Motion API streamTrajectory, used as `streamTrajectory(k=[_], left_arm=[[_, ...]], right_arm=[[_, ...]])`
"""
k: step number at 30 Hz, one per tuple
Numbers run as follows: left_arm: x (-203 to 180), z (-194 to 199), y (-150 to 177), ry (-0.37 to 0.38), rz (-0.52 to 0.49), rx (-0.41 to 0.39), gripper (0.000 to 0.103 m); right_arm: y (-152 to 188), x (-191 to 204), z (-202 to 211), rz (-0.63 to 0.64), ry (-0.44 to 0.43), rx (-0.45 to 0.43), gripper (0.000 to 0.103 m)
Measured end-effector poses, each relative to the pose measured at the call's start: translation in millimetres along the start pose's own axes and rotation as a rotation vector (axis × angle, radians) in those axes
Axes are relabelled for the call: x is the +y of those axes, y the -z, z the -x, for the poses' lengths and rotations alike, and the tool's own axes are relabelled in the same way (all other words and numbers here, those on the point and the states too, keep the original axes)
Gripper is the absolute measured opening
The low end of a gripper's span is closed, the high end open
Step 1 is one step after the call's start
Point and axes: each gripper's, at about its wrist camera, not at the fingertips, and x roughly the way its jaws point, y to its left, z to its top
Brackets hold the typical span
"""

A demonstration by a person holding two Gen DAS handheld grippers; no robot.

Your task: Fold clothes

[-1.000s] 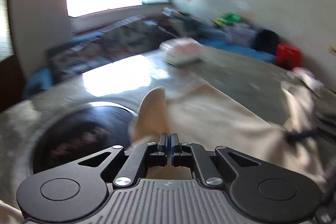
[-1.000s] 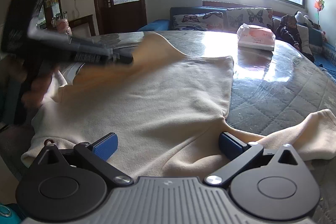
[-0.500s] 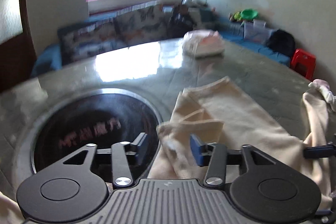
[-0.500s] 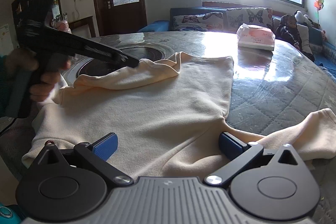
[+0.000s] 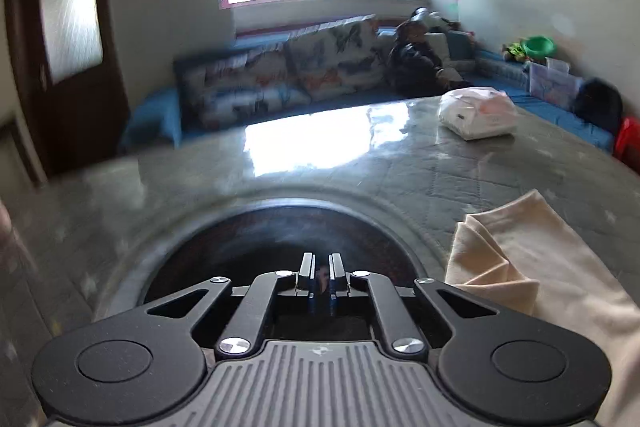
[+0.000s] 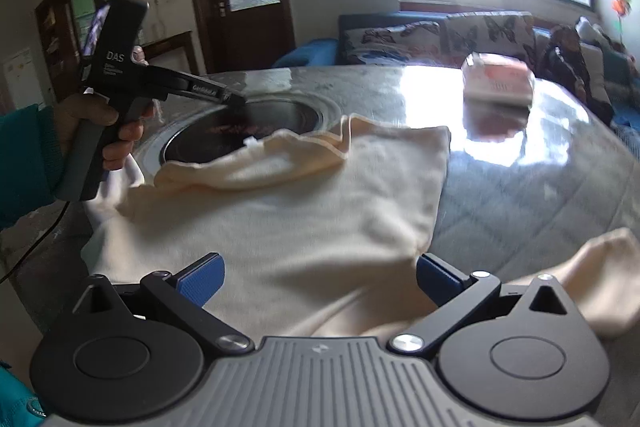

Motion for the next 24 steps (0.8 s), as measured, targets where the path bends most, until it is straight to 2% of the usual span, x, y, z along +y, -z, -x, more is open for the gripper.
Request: streamTrajectory(k=[2, 3, 4, 5, 6, 9, 11, 13, 16, 19, 24], left_arm=[[7.0, 1.8, 1.6, 0.072, 0.046, 0.031, 0.01], [0.2, 4.4, 4.4, 0.092, 0.016, 0.029, 0.014], [-7.1, 7.0, 7.1, 0.112, -0.013, 0.027, 0.028], [-16.6, 8.8, 9.7, 0.129, -0.037, 0.027, 0.038], [-25.7, 10.0, 12.0, 0.145, -0.06, 0.028, 0.054], [-44.1, 1.1, 15.0, 0.168, -0.098, 0.049, 0.055], [-49.9, -6.9, 17.2, 0.178, -0.103, 0.074, 0.051], [-51.6, -10.1, 20.2, 0.187, -0.12, 0.076, 0.021], [-51.2, -7.9, 20.8, 0.172, -0.147, 0.052, 0.008], [-35.9, -5.5, 12.2, 0.12, -0.12, 0.019, 0.006], [-1.8, -9.6, -2.7, -0.006, -0.065, -0.023, 0.006]], right_arm=[[-9.8, -5.9, -0.2, 0.013, -0.005, -0.002, 0.103], [-14.7, -8.8, -0.3, 0.02, -0.008, -0.003, 0.103], [-19.6, -12.3, -1.5, 0.024, -0.007, -0.003, 0.103], [-24.8, -16.9, -5.0, 0.026, -0.001, -0.001, 0.103], [-30.0, -21.4, -8.4, 0.027, 0.005, 0.0, 0.102], [-48.2, -37.9, -22.1, 0.032, 0.025, 0.008, 0.095], [-58.3, -47.8, -32.2, 0.019, 0.026, 0.018, 0.093], [-69.1, -58.7, -44.1, 0.003, 0.026, 0.03, 0.086], [-79.9, -68.2, -62.5, -0.009, 0.031, 0.05, 0.077], [-89.1, -76.1, -80.3, -0.028, 0.034, 0.067, 0.067], [-101.7, -90.9, -112.7, -0.084, 0.058, 0.1, 0.064]])
